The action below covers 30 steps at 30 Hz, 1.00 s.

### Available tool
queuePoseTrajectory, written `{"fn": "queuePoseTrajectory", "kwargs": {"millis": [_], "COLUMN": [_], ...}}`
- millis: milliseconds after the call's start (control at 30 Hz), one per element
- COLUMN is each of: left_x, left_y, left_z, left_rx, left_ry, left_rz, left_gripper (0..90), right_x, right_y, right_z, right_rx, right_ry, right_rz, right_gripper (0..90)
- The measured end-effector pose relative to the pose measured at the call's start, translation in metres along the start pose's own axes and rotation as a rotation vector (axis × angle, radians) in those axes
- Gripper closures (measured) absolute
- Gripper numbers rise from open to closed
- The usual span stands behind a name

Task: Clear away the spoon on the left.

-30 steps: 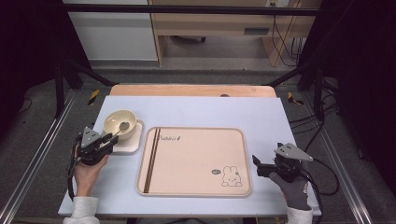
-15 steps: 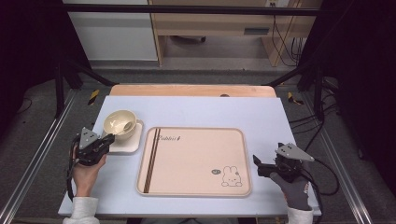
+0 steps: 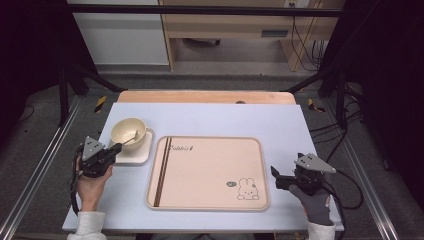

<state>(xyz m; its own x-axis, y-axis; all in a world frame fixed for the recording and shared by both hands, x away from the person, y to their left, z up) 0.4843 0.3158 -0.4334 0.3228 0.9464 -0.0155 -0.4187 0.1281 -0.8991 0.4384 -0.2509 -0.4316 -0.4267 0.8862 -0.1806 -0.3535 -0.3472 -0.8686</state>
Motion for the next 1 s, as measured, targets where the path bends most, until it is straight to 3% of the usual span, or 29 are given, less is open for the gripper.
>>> {"fn": "queuePoseTrajectory", "kwargs": {"millis": [200,733,1000], "left_x": [-0.001,-0.010,-0.023], "left_y": [-0.003,-0.019,-0.029], "left_z": [0.004,0.028,0.040], "left_rx": [-0.007,-0.096,-0.139], "left_ry": [0.001,0.004,0.021], "left_rz": [0.016,0.009,-0.010], "left_gripper": [89.0,89.0,89.0], "right_x": [0.000,-0.001,-0.001], "right_y": [0.000,0.000,0.000], "right_z": [0.000,0.001,0.002], "right_rx": [-0.001,-0.003,-0.007], "right_ry": [-0.001,0.001,0.002], "right_rz": [0.000,0.004,0.002], "right_gripper": [0.8,0.7,0.6]}}
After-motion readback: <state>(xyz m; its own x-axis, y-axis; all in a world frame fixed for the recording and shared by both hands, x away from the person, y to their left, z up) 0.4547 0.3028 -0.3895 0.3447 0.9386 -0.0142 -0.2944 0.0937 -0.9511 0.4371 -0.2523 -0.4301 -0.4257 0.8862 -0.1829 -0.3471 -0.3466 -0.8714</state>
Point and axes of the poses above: each handheld gripper's, and its own axes: z roughly backward along the jaws, y roughly out of its underside, x roughly to its left, the point moved 2 cm from there along -z, roughly forward along the jaws, and after that the axes turned 6 degrees about z, right-handed, at the moved point
